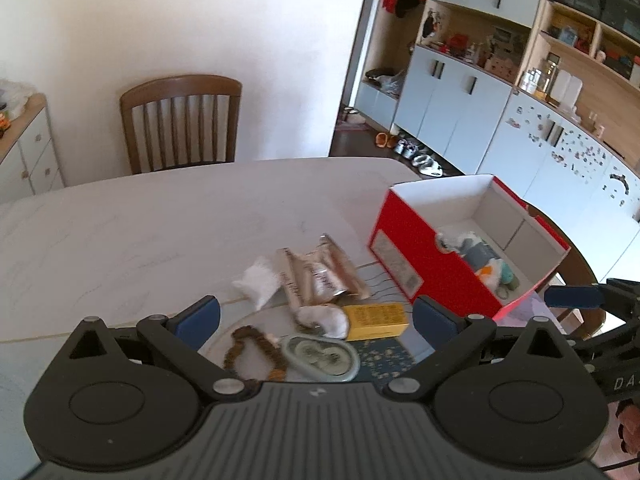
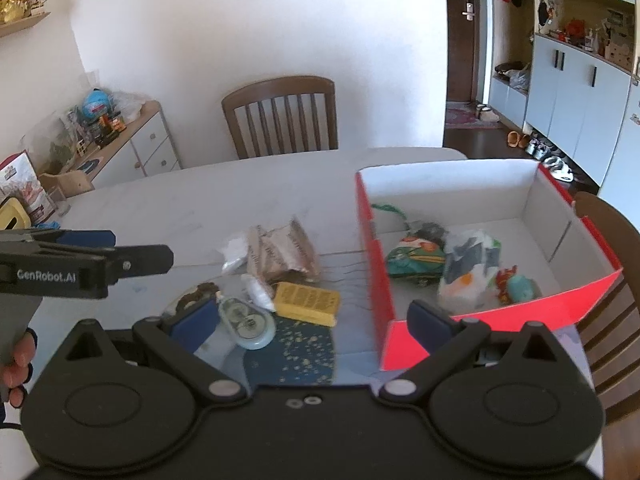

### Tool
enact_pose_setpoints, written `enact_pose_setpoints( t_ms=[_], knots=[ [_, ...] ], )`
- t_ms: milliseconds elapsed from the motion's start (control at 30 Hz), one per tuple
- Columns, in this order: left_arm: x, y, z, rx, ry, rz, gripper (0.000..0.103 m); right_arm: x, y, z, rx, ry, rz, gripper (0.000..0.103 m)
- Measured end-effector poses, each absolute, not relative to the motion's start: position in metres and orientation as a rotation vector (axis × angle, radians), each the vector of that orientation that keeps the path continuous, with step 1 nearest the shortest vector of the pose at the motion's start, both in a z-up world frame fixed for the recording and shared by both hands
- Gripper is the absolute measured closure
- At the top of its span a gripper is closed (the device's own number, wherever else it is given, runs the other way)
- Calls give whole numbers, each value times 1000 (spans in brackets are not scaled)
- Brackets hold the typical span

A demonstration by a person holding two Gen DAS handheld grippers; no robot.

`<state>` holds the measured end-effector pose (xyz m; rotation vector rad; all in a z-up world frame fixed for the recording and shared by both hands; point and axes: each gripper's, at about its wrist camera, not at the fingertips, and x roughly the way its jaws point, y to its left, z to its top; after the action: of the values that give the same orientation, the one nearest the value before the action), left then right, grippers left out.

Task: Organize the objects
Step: 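Withdraw both tools from the box back over the table items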

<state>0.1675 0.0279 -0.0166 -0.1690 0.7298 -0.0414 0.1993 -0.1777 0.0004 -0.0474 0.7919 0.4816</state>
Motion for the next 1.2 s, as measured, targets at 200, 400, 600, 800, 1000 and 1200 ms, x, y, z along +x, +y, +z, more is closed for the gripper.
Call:
enact_pose_setpoints(
  t_ms=[200,400,600,800,1000,1200],
  knots=[
    [162,51,-27,-156,723,-14,0,197,-152,-10,-68,812,495,1],
    [163,70,-47,-132,734,9,0,200,-132,-22,-81,835,508,1],
    [168,88,-79,-139,791,28,0,206,-119,-39,-88,872,512,1],
    [172,92,-110,-122,831,-6,0,215,-112,-58,-105,912,501,2],
    [181,94,-132,-125,864,-9,0,222,-101,-82,-199,958,536,2],
    [189,96,-144,-127,890,4,0,231,-93,-103,-245,985,544,6]
  ],
)
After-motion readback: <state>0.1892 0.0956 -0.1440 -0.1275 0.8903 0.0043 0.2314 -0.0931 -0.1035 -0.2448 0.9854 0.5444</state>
